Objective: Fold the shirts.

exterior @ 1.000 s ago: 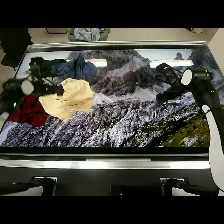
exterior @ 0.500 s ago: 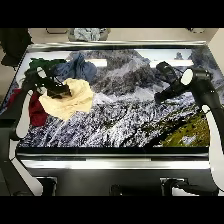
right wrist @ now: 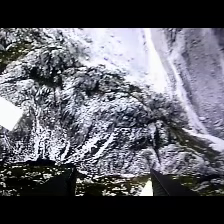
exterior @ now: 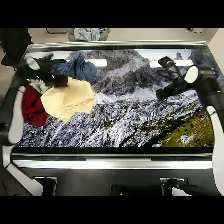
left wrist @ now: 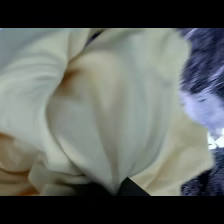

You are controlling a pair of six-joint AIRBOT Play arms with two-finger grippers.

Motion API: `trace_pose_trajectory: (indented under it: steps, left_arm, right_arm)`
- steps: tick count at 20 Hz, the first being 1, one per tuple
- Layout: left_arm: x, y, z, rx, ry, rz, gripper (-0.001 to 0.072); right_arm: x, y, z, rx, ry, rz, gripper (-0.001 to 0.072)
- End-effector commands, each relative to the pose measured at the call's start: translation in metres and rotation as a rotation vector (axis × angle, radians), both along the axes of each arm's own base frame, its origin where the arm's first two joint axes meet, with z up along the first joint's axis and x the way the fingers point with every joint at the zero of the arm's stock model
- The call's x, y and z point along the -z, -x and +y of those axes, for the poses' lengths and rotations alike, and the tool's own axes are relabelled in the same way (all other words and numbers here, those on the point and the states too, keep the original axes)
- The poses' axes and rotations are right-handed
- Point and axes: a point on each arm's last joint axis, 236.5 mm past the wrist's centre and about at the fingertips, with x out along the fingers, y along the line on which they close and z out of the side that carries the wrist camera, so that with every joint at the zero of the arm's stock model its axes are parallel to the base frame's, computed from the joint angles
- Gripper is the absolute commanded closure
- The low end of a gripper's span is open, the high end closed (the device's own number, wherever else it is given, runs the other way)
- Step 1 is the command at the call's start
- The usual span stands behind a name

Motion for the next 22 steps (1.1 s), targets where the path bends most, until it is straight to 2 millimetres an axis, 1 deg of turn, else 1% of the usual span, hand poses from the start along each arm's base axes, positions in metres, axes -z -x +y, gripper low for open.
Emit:
trace_pose_trajectory:
  steps: [1,2,3,4,5,6,7,8,9,10,11,12,13,15,16,17,18,20,21,22]
  left_arm:
    - [-0.19,0.029,-0.062,0.15,0.133,-0.464,0.0683]
    - [-0.24,0.053,-0.08,0.195,0.158,-0.58,0.0683]
    - [-0.287,0.083,-0.097,0.231,0.176,-0.688,0.0683]
    - [-0.321,0.111,-0.11,0.266,0.19,-0.766,0.0683]
    - [-0.348,0.141,-0.124,0.307,0.21,-0.826,0.0683]
    - [-0.364,0.165,-0.136,0.344,0.23,-0.859,0.0683]
    - [-0.375,0.188,-0.149,0.382,0.253,-0.881,0.0683]
    - [-0.38,0.203,-0.159,0.408,0.275,-0.896,0.0683]
    - [-0.381,0.213,-0.171,0.435,0.297,-0.899,0.0683]
    - [-0.374,0.218,-0.183,0.46,0.313,-0.873,0.0683]
    - [-0.358,0.219,-0.196,0.481,0.327,-0.826,0.0683]
    - [-0.335,0.217,-0.208,0.501,0.329,-0.766,0.0683]
    - [-0.306,0.213,-0.22,0.518,0.323,-0.697,0.0683]
    - [-0.231,0.204,-0.24,0.542,0.297,-0.529,0.0683]
    - [-0.186,0.201,-0.247,0.548,0.275,-0.428,0.0682]
    - [-0.137,0.2,-0.253,0.544,0.257,-0.316,0.0682]
    - [-0.093,0.201,-0.255,0.523,0.246,-0.203,0.0682]
    - [-0.012,0.21,-0.258,0.455,0.229,0.023,0.067]
    - [0.019,0.216,-0.26,0.421,0.234,0.12,0.0482]
    - [0.035,0.221,-0.263,0.412,0.24,0.192,0.0137]
  right_arm:
    - [-0.074,0.008,-0.019,0.011,0.076,-0.185,0.016]
    - [-0.101,0.016,-0.021,0.015,0.082,-0.251,0.016]
    - [-0.128,0.028,-0.023,0.02,0.085,-0.317,0.016]
    - [-0.153,0.043,-0.024,0.024,0.085,-0.375,0.016]
    - [-0.174,0.057,-0.025,0.027,0.082,-0.425,0.016]
    - [-0.193,0.074,-0.025,0.03,0.079,-0.472,0.016]
    - [-0.209,0.09,-0.026,0.032,0.077,-0.509,0.016]
    - [-0.222,0.105,-0.027,0.034,0.076,-0.54,0.016]
    - [-0.233,0.121,-0.028,0.036,0.074,-0.566,0.016]
    - [-0.24,0.134,-0.028,0.038,0.073,-0.581,0.016]
    - [-0.244,0.146,-0.029,0.039,0.073,-0.586,0.016]
    - [-0.244,0.156,-0.03,0.04,0.073,-0.578,0.016]
    - [-0.24,0.162,-0.03,0.04,0.074,-0.553,0.016]
    - [-0.219,0.171,-0.03,0.04,0.075,-0.451,0.016]
    - [-0.205,0.173,-0.03,0.038,0.077,-0.388,0.016]
    - [-0.188,0.176,-0.03,0.034,0.078,-0.304,0.016]
    - [-0.172,0.174,-0.03,0.031,0.082,-0.234,0.016]
    - [-0.137,0.16,-0.027,0.023,0.082,-0.119,0.0149]
    - [-0.116,0.149,-0.024,0.014,0.075,-0.069,0.0141]
    - [-0.096,0.138,-0.02,0.005,0.063,-0.028,0.014]
